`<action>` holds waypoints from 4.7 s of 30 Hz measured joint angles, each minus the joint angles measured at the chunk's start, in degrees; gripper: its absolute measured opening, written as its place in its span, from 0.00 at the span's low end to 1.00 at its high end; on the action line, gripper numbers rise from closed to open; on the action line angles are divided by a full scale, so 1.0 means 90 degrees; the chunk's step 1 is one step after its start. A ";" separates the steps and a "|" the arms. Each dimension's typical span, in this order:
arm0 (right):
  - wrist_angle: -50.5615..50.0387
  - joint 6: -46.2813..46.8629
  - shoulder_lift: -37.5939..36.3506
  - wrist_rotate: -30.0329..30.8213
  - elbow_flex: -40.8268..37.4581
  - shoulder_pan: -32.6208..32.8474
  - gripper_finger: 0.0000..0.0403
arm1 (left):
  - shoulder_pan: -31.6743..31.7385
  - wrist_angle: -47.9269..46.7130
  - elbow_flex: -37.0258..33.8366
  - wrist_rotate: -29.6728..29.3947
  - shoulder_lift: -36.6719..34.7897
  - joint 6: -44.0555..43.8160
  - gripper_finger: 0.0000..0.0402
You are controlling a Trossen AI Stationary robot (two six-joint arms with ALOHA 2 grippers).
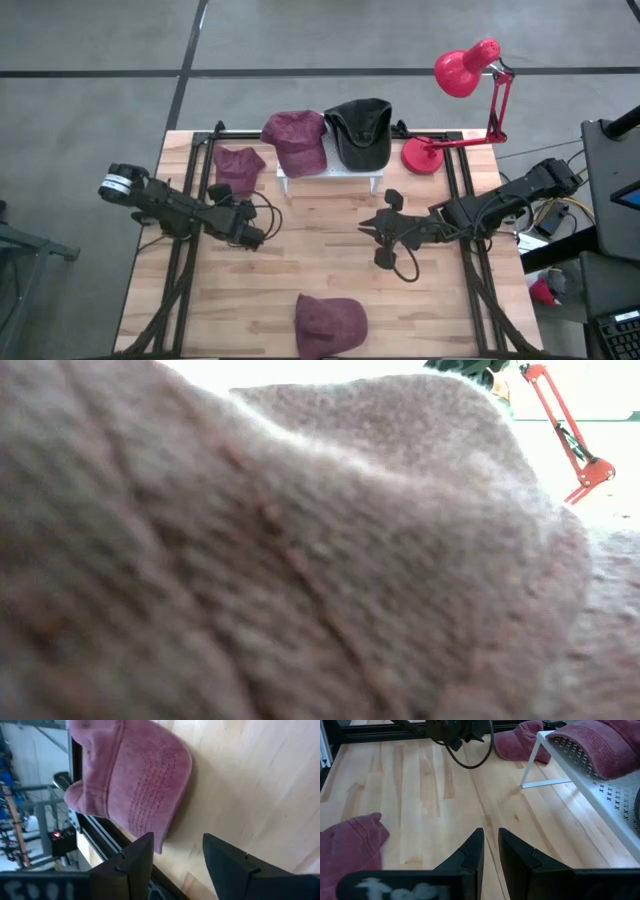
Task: Pick & Place hat
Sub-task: Stack the top red cap on the red cap on the shelf
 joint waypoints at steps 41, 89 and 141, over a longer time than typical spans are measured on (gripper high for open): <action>0.0041 0.0012 0.0000 -0.0002 -0.0002 0.0000 0.13 | 0.1697 0.0284 0.0370 -0.1426 0.2074 -0.0059 0.34; -0.0005 -0.0081 0.0002 -0.0058 -0.0002 0.0003 0.13 | -0.1920 -0.2681 0.3127 0.0795 0.1129 -0.3438 0.01; -0.1064 -0.1910 -0.0075 0.0771 0.3010 0.0704 0.13 | -0.3405 0.1106 0.7803 -0.5093 0.0890 0.3001 0.01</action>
